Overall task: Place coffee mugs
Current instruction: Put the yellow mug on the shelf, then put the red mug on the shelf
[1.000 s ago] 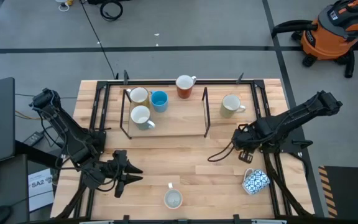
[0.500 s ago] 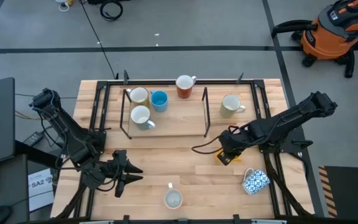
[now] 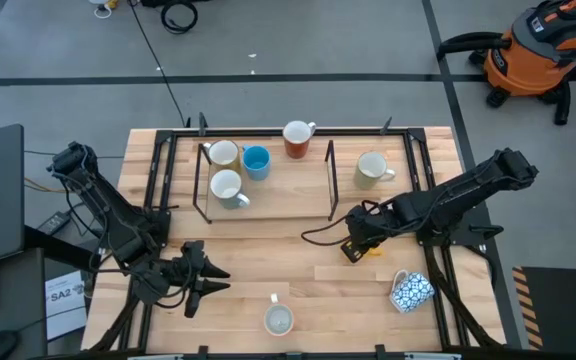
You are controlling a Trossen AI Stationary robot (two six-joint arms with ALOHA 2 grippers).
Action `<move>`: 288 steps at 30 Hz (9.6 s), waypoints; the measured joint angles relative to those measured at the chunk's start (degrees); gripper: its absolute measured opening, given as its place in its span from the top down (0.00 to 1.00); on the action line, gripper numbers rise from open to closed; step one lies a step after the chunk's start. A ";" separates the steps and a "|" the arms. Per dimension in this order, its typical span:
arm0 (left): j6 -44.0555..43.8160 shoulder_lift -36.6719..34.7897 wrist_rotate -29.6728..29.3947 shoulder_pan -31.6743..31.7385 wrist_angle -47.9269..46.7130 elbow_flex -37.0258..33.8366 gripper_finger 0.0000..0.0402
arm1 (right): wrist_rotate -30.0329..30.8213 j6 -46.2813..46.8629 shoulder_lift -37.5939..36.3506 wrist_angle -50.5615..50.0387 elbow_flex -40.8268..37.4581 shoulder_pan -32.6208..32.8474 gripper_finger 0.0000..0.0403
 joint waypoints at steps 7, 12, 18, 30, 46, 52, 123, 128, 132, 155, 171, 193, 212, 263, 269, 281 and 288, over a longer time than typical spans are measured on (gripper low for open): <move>0.06 0.00 0.00 -0.01 0.01 0.00 0.68 | -0.47 -0.55 0.73 0.94 0.00 0.00 0.84; 0.12 0.00 0.00 -0.01 0.01 0.00 0.68 | -0.46 -0.42 0.72 2.23 0.00 -0.02 0.78; 0.17 0.00 0.00 -0.01 -0.01 0.00 0.68 | 0.00 0.80 0.70 2.77 0.00 -0.02 0.68; 0.17 0.00 0.00 -0.01 -0.06 0.00 0.68 | -0.47 -2.40 0.52 4.20 0.02 -0.04 0.59; 0.15 0.00 0.00 -0.01 -0.03 0.00 0.68 | 4.93 -26.08 -18.73 1.43 0.07 -2.64 0.59; 0.16 0.00 0.00 -0.01 -0.03 0.00 0.68 | 7.02 -28.77 -21.77 -5.75 0.11 -2.62 0.59; 9.50 3.33 -1.97 5.53 1.57 0.00 0.68 | -2.42 -20.18 1.52 -11.26 14.27 2.60 0.91; 9.68 3.34 -1.95 7.25 1.56 0.00 0.68 | 0.20 -14.29 2.73 -15.92 24.95 2.65 0.91; 9.70 3.34 -1.95 7.74 1.56 0.00 0.68 | 4.27 -14.28 5.80 -16.05 32.75 1.24 0.91; 9.48 3.34 -1.90 7.71 1.58 0.00 0.68 | 8.04 -35.65 36.01 -15.67 59.06 -21.19 0.91; 9.41 3.34 -1.89 7.71 1.58 0.00 0.68 | 4.83 -36.74 45.87 -9.94 59.08 -27.34 0.90; 9.46 3.34 -1.88 7.71 1.56 0.00 0.68 | 4.46 -39.46 46.86 -4.36 59.12 -27.39 0.87; 9.63 3.34 -1.90 7.69 1.55 0.00 0.68 | 4.61 -39.71 46.84 -1.05 59.06 -27.59 0.83; 8.67 3.37 -1.88 7.71 1.54 0.00 0.68 | 3.87 -72.44 35.13 -7.35 58.99 -39.26 0.67; 8.67 3.37 -1.88 7.69 1.54 0.00 0.68 | 3.56 -76.92 35.34 -7.20 56.86 -42.62 0.67; 8.98 3.37 -1.90 7.71 1.56 0.00 0.68 | 3.45 -81.36 35.34 -1.56 49.21 -45.31 0.67; 9.00 3.37 -1.90 7.71 1.54 0.00 0.68 | 2.72 -83.21 35.34 3.27 44.18 -46.33 0.67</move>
